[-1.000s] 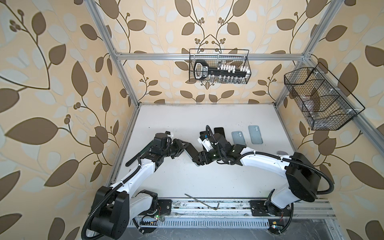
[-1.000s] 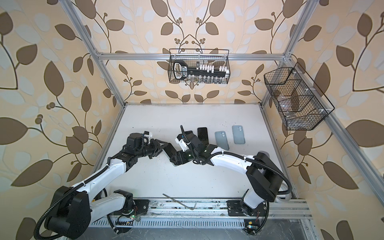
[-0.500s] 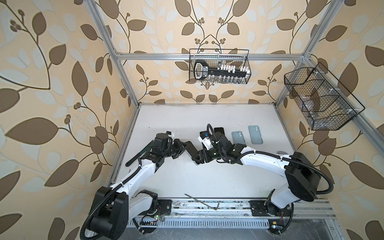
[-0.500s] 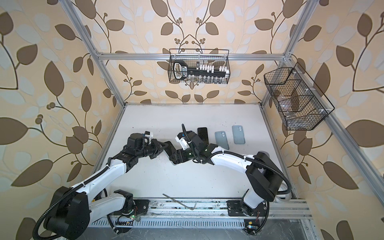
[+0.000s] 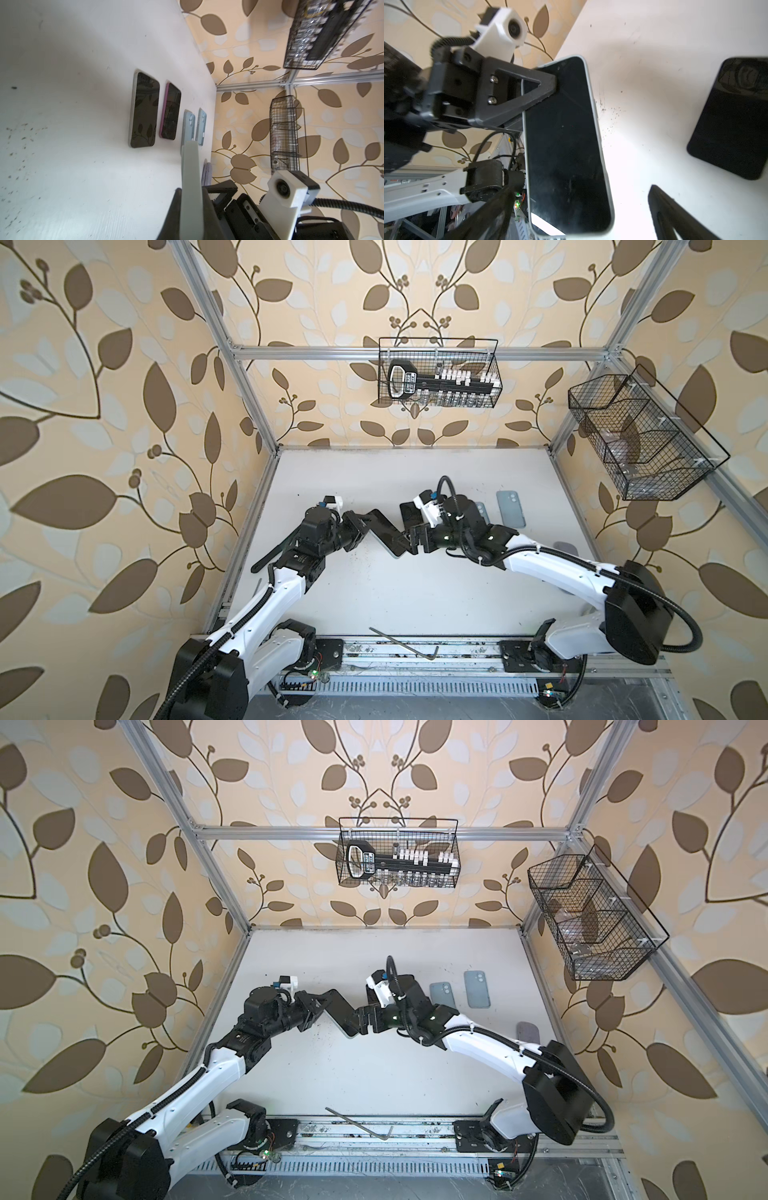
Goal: Take the phone out of the phone case
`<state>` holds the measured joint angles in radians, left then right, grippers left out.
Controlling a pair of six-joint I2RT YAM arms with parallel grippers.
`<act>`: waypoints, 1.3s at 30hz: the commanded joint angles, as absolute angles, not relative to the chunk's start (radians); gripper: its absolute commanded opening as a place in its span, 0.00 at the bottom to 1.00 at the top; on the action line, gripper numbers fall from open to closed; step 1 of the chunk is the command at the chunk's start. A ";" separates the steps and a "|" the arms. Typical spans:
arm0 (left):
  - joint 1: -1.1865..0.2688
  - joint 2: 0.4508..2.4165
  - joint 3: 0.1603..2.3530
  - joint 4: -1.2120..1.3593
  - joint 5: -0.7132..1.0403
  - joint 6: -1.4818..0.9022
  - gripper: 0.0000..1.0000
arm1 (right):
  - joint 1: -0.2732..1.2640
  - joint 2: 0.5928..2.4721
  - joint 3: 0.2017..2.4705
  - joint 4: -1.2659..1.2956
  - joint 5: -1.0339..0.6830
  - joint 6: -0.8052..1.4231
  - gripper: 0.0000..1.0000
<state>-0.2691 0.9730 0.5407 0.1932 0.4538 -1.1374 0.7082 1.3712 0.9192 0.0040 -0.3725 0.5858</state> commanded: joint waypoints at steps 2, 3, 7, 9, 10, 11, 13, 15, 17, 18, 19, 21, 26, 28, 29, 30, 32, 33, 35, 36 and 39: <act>-0.281 0.951 0.566 0.440 0.375 -1.220 0.00 | 0.603 1.260 0.826 0.123 -0.484 0.692 0.93; -0.285 0.954 0.567 0.476 0.361 -1.230 0.00 | 0.579 1.240 0.799 0.164 -0.519 0.725 0.87; -0.322 0.978 0.577 0.612 0.300 -1.259 0.00 | 0.488 1.180 0.685 0.371 -0.643 0.895 0.68; -0.346 0.994 0.594 0.643 0.274 -1.261 0.00 | 0.477 1.164 0.639 0.443 -0.661 0.954 0.70; -0.363 1.002 0.603 0.656 0.262 -1.258 0.00 | 0.477 1.159 0.623 0.464 -0.666 0.969 0.73; -0.379 1.012 0.612 0.670 0.252 -1.256 0.00 | 0.480 1.155 0.611 0.481 -0.670 0.983 0.75; -0.410 1.032 0.635 0.677 0.241 -1.245 0.00 | 0.485 1.150 0.586 0.535 -0.671 1.015 0.75; -0.438 1.051 0.652 0.681 0.227 -1.229 0.00 | 0.496 1.150 0.565 0.599 -0.674 1.052 0.75; -0.460 1.072 0.663 0.693 0.218 -1.224 0.00 | 0.510 1.157 0.560 0.634 -0.677 1.074 0.74; -0.467 1.082 0.667 0.698 0.216 -1.225 0.00 | 0.517 1.160 0.560 0.651 -0.674 1.082 0.73; -0.473 1.091 0.669 0.710 0.214 -1.227 0.00 | 0.526 1.165 0.561 0.668 -0.671 1.091 0.72; -0.483 1.109 0.674 0.725 0.210 -1.229 0.00 | 0.541 1.175 0.567 0.695 -0.669 1.103 0.70; -0.500 1.129 0.678 0.742 0.207 -1.233 0.00 | 0.563 1.207 0.584 0.739 -0.655 1.124 0.65; -0.501 1.128 0.678 0.742 0.204 -1.233 0.00 | 0.567 1.217 0.590 0.744 -0.655 1.126 0.63; -0.500 1.125 0.678 0.741 0.201 -1.232 0.00 | 0.572 1.224 0.590 0.753 -0.654 1.128 0.61; -0.502 1.123 0.677 0.739 0.198 -1.230 0.00 | 0.576 1.230 0.591 0.762 -0.652 1.133 0.60; -0.502 1.120 0.675 0.735 0.195 -1.228 0.00 | 0.589 1.247 0.593 0.783 -0.650 1.142 0.59; -0.502 1.120 0.676 0.735 0.195 -1.227 0.00 | 0.594 1.253 0.596 0.790 -0.648 1.144 0.58; -0.502 1.121 0.678 0.736 0.196 -1.227 0.00 | 0.601 1.268 0.598 0.813 -0.643 1.152 0.55; -0.502 1.122 0.678 0.738 0.195 -1.230 0.00 | 0.605 1.273 0.600 0.825 -0.643 1.158 0.54; -0.503 1.123 0.678 0.739 0.196 -1.230 0.00 | 0.612 1.292 0.603 0.851 -0.640 1.169 0.50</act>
<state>-0.4923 1.1408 0.6212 0.6201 0.2199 -1.2320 0.6033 1.2778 0.5713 0.7708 -0.6479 1.1366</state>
